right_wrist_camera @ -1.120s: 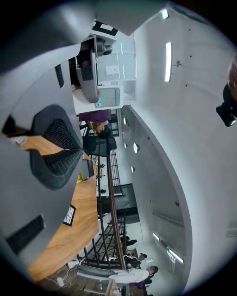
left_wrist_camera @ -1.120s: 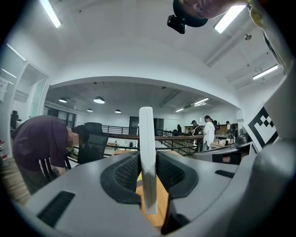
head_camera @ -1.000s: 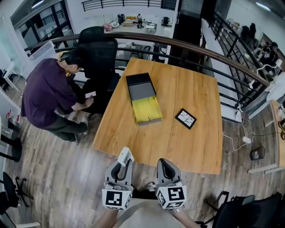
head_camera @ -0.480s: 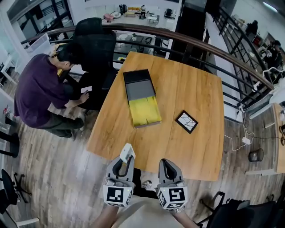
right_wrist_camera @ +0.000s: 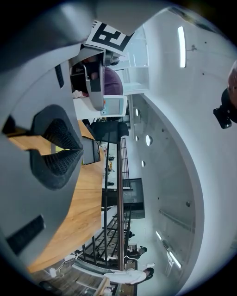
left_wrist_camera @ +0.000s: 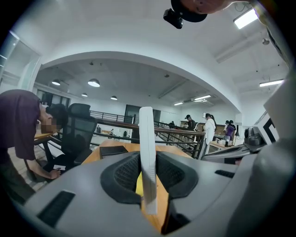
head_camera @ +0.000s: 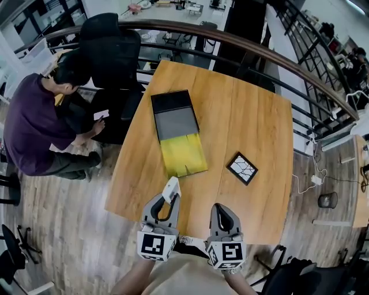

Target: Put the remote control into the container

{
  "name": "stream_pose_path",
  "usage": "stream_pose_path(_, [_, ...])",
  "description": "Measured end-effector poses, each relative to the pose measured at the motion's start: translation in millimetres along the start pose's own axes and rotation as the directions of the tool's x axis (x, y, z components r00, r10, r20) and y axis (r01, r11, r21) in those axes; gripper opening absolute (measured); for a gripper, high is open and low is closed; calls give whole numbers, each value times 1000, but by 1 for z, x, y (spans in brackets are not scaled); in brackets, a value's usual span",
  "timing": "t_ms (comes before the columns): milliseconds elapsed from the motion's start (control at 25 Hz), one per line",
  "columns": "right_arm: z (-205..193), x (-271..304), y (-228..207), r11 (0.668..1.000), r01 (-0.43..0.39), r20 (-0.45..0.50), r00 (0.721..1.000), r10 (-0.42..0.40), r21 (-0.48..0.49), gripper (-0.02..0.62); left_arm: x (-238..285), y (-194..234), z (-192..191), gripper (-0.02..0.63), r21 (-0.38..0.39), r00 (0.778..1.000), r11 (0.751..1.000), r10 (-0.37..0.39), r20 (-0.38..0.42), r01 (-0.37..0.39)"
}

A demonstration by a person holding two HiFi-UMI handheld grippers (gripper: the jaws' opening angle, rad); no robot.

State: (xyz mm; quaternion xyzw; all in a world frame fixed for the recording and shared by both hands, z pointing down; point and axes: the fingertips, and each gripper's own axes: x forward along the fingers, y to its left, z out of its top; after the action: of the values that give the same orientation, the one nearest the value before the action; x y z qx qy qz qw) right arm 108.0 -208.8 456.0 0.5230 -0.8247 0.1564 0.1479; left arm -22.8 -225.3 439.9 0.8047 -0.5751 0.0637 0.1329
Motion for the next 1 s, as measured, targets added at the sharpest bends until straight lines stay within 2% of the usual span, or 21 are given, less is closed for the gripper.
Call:
stream_pose_path(240, [6,52,-6,999,-31,-47,998,30,-28,18,55,24,-5,99,-34,996,999,-9,-90,6])
stream_pose_path(520, [-11,101,-19,1000,-11,-132,991,7,-26,18,120,51,-41,100,-113,977,993,-58,-204,35])
stream_pose_path(720, [-26,126,-24,1000,-6,-185,983,1,-23,18,168,68,-83,100,-233,944,972,-113,-310,40])
stream_pose_path(840, [-34,136,-26,1000,5,-213,977,-9,-23,18,192,75,-111,100,-263,914,964,-133,-382,30])
stream_pose_path(1000, [-25,147,-31,999,23,-181,983,-29,-33,18,214,80,-142,100,-306,878,952,-155,-454,10])
